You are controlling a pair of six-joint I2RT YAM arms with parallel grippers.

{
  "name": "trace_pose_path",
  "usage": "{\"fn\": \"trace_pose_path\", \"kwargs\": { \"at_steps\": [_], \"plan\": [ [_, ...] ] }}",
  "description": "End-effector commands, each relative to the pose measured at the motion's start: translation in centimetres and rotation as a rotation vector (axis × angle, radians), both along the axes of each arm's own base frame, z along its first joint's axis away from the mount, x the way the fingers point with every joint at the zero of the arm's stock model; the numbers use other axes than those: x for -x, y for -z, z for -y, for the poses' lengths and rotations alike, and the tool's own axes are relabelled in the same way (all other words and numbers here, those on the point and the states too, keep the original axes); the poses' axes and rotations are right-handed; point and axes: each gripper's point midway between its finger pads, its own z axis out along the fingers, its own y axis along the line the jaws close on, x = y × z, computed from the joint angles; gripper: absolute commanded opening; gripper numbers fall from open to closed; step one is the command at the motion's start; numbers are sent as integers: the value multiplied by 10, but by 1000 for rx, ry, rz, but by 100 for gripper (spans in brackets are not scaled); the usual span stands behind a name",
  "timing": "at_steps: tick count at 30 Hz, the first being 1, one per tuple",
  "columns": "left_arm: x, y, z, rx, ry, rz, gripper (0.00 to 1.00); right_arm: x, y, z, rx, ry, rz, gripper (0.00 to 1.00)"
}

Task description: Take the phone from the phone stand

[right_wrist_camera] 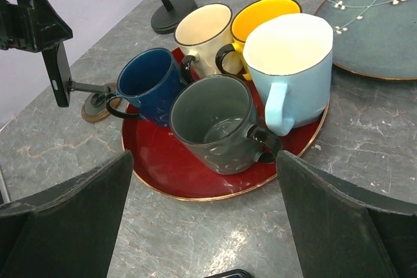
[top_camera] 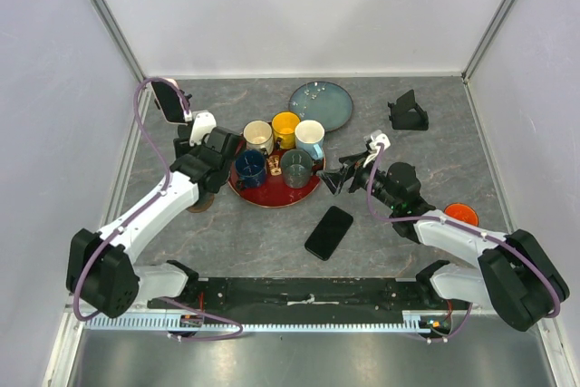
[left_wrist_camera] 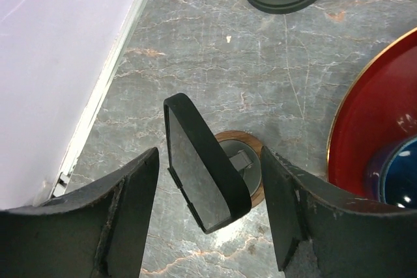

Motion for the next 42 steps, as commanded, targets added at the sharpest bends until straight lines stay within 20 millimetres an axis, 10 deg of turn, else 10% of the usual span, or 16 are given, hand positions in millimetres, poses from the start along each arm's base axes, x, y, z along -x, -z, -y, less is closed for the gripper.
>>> {"fn": "trace_pose_path", "kwargs": {
  "at_steps": [1, 25, 42],
  "plan": [
    [-7, -10, -4, -14, -76, 69, 69, -1, -26, -5, -21, -15, 82, 98],
    [-2, -60, 11, -46, 1, 79, 3, -1, -25, -7, -10, -20, 80, 98],
    [13, -133, 55, 0, 180, 213, 2, 5, -28, -11, -13, -56, 53, 98]
  ]
}}
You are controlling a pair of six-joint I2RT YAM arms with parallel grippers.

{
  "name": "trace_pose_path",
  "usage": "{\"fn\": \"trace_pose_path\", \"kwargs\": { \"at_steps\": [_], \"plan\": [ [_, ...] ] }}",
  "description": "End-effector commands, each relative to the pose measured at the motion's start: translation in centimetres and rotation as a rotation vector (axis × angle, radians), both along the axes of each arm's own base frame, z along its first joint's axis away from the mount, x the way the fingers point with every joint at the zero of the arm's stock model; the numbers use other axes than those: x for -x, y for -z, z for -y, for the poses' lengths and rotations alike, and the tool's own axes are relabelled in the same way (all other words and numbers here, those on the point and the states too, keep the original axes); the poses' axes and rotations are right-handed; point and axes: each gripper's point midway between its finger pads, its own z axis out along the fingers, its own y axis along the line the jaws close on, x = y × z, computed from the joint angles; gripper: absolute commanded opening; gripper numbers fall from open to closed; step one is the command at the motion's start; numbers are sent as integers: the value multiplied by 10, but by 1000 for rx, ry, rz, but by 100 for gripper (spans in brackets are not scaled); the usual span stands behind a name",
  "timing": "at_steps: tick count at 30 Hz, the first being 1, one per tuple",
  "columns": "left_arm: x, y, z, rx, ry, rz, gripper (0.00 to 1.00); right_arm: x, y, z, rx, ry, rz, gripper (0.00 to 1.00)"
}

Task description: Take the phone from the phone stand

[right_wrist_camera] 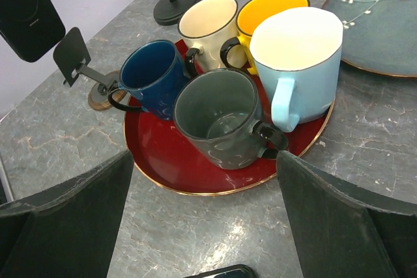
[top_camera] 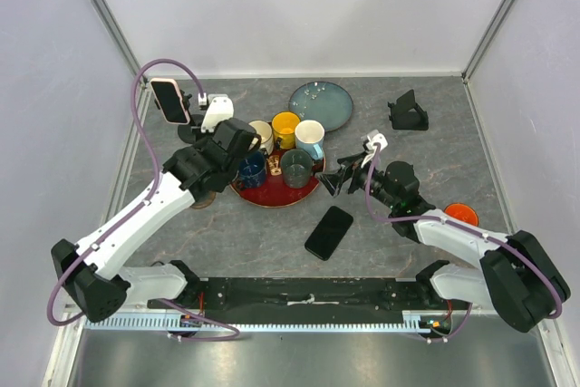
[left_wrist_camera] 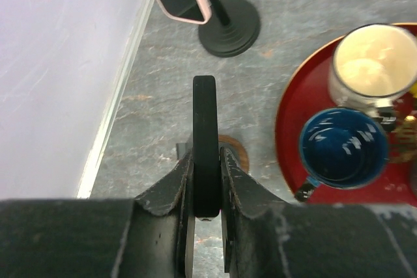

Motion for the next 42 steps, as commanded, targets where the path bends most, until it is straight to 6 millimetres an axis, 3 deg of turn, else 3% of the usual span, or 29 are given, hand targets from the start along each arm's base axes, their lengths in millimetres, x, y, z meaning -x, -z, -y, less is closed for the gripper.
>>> {"fn": "trace_pose_path", "kwargs": {
  "at_steps": [1, 12, 17, 19, 21, 22, 23, 25, 30, 37, 42],
  "plan": [
    [5, -52, 17, 68, 42, 150, 2, 4, -30, -8, -43, -46, 57, 98],
    [19, -86, 98, 418, 234, 271, 2, 35, -49, -24, -61, -83, 151, 98],
    [25, -97, 129, 593, 333, 297, 2, 44, -64, -40, -5, -41, 271, 98],
    [27, -99, 143, 671, 363, 301, 2, 54, -70, -56, 7, -51, 305, 98],
    [28, -103, 151, 735, 371, 316, 2, 49, -72, -59, 58, 30, 352, 98],
    [29, -100, 154, 744, 374, 313, 2, 61, -77, -70, 52, 14, 371, 98],
    [28, -100, 156, 756, 371, 317, 2, 53, -78, -64, 103, 100, 408, 98],
    [29, -99, 163, 788, 369, 326, 2, 60, -81, -75, 126, 133, 441, 98],
    [31, -93, 173, 853, 357, 334, 2, 52, -92, -75, 195, 317, 516, 98],
    [31, -86, 187, 895, 372, 322, 2, 44, -100, -92, 265, 357, 577, 95],
    [32, -85, 197, 937, 383, 324, 2, 35, -92, -98, 341, 403, 609, 92]
  ]
}}
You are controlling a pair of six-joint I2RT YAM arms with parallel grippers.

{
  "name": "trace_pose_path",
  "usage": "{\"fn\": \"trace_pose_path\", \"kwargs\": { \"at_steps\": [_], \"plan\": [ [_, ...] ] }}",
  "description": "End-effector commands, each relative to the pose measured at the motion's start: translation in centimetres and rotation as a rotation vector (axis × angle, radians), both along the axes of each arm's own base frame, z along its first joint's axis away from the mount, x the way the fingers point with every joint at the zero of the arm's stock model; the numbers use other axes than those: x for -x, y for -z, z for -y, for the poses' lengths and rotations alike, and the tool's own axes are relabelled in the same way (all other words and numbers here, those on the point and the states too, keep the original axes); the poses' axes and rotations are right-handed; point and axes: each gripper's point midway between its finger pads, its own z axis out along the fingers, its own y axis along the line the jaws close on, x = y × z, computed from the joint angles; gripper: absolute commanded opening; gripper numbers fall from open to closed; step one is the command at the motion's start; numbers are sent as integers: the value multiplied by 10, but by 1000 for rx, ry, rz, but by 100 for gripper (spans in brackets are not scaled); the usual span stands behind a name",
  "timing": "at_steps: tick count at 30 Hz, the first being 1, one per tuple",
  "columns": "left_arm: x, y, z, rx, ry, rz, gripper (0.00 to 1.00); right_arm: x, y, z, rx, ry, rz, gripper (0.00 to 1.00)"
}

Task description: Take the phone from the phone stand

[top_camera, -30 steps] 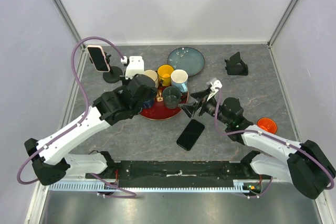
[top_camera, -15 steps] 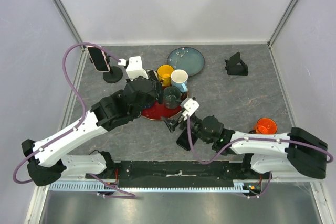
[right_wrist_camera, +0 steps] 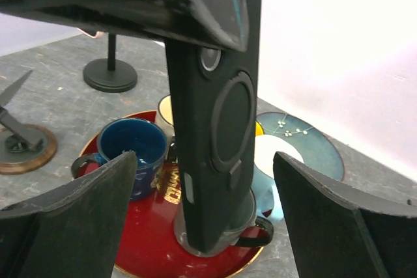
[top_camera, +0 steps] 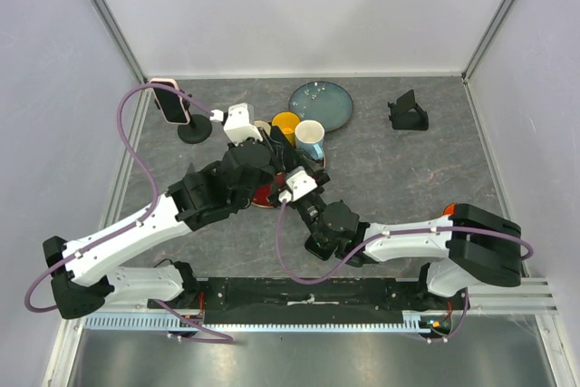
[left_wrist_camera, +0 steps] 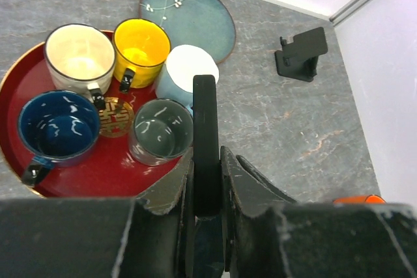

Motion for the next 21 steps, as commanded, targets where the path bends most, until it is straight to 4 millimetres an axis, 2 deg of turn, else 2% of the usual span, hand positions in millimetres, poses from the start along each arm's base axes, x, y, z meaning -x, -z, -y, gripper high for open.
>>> {"fn": "trace_pose_path", "kwargs": {
  "at_steps": [1, 5, 8, 11, 12, 14, 15, 17, 18, 20, 21],
  "plan": [
    [-4, -28, 17, 198, -23, 56, 2, -10, -17, 3, 3, 103, 71, 92],
    [-2, -27, 22, 218, -14, 55, 2, -16, -13, 10, 54, 185, 109, 85],
    [-3, -24, 25, 216, -8, 51, 2, -16, -12, 14, 80, 235, 134, 75],
    [-2, -22, 28, 227, -2, 51, 2, -17, -10, 17, 101, 267, 136, 56],
    [-2, -24, 28, 233, -1, 55, 4, -16, -12, 18, 91, 272, 138, 41],
    [-2, -23, 28, 231, 2, 58, 8, -17, -11, 21, 96, 291, 137, 25],
    [-2, -24, 28, 229, 2, 59, 11, -17, -12, 22, 93, 295, 135, 13],
    [-2, -28, 27, 231, 7, 75, 15, -17, -14, 25, 90, 304, 130, 4],
    [-2, -30, 26, 236, 9, 82, 23, -17, -14, 27, 90, 309, 126, 0],
    [-1, -35, 24, 240, 15, 105, 32, -16, -16, 28, 72, 306, 116, 0],
    [-1, -37, 23, 244, 15, 114, 43, -16, -13, 29, 88, 304, 110, 0]
  ]
}}
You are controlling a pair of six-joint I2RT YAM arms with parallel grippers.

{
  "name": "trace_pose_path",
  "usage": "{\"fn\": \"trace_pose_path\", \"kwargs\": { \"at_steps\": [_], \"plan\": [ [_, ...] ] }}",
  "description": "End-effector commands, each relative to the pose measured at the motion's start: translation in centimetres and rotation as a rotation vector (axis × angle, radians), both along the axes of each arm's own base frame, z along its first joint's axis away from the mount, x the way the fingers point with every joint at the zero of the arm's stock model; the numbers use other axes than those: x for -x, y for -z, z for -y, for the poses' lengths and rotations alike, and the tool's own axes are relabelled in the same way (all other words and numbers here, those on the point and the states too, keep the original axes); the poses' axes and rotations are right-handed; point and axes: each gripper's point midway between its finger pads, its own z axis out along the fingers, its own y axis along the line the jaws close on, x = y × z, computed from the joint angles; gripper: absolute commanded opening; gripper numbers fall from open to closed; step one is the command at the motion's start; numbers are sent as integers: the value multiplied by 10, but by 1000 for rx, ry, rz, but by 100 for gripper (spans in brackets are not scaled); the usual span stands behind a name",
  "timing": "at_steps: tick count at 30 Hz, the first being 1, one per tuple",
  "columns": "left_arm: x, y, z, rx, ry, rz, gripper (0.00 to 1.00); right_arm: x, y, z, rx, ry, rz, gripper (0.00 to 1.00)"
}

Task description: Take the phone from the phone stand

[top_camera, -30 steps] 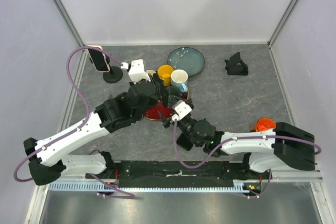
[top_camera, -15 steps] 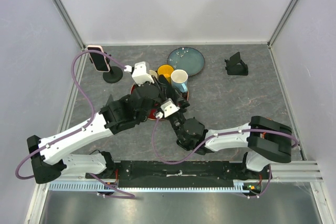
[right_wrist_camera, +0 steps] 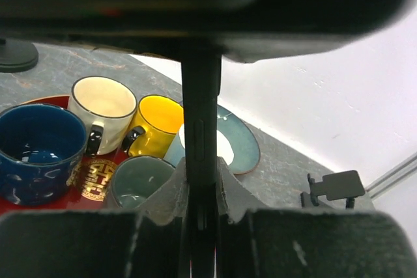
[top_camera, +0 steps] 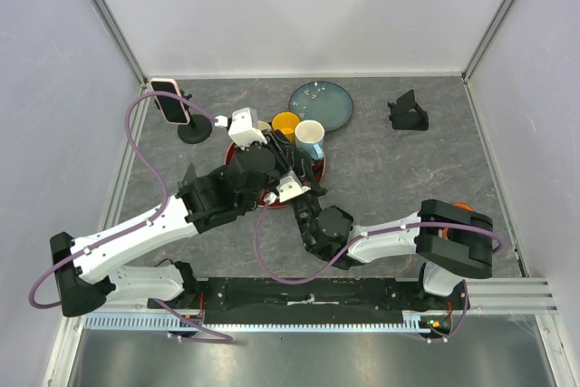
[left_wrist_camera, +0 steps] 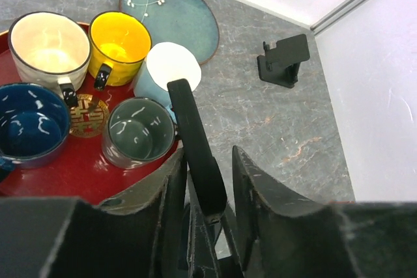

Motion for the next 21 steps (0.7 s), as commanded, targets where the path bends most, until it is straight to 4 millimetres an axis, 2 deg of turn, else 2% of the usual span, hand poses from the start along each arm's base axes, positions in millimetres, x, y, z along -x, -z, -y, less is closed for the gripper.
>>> {"fn": "trace_pose_path", "kwargs": {
  "at_steps": [1, 3, 5, 6, 9, 10, 14, 16, 18, 19, 20, 21],
  "plan": [
    [2, -46, 2, 140, 13, 117, 48, 2, -20, 4, -98, 4, 3, 0],
    [3, -58, -4, 149, 16, 157, 62, 2, -19, 6, -102, 8, -11, 0],
    [5, -68, -11, 121, 25, 208, 68, 3, -17, 9, -110, 8, -28, 0],
    [5, -78, -12, 131, 30, 244, 75, 4, -14, 10, -104, 6, -35, 0],
    [6, -86, -25, 35, 31, 308, 84, 3, -5, 18, -95, 20, -72, 0],
    [5, -96, -28, 38, 22, 338, 84, 1, -2, 21, -95, 27, -81, 0],
    [4, -109, -53, -71, -22, 405, 86, -2, 9, 42, -84, 43, -155, 0],
    [4, -116, -69, -86, -50, 429, 86, -8, 13, 51, -137, 40, -194, 0],
    [0, -114, -86, -120, -73, 434, 86, -16, 16, 71, -145, 66, -235, 0],
    [2, -119, -96, -112, -85, 443, 86, -19, 17, 71, -196, 47, -260, 0],
    [1, -111, -99, -139, -68, 425, 86, -19, 20, 80, -184, 46, -295, 0],
    [-4, -106, -111, -152, -99, 410, 86, -31, 20, 93, -209, 75, -313, 0]
  ]
}}
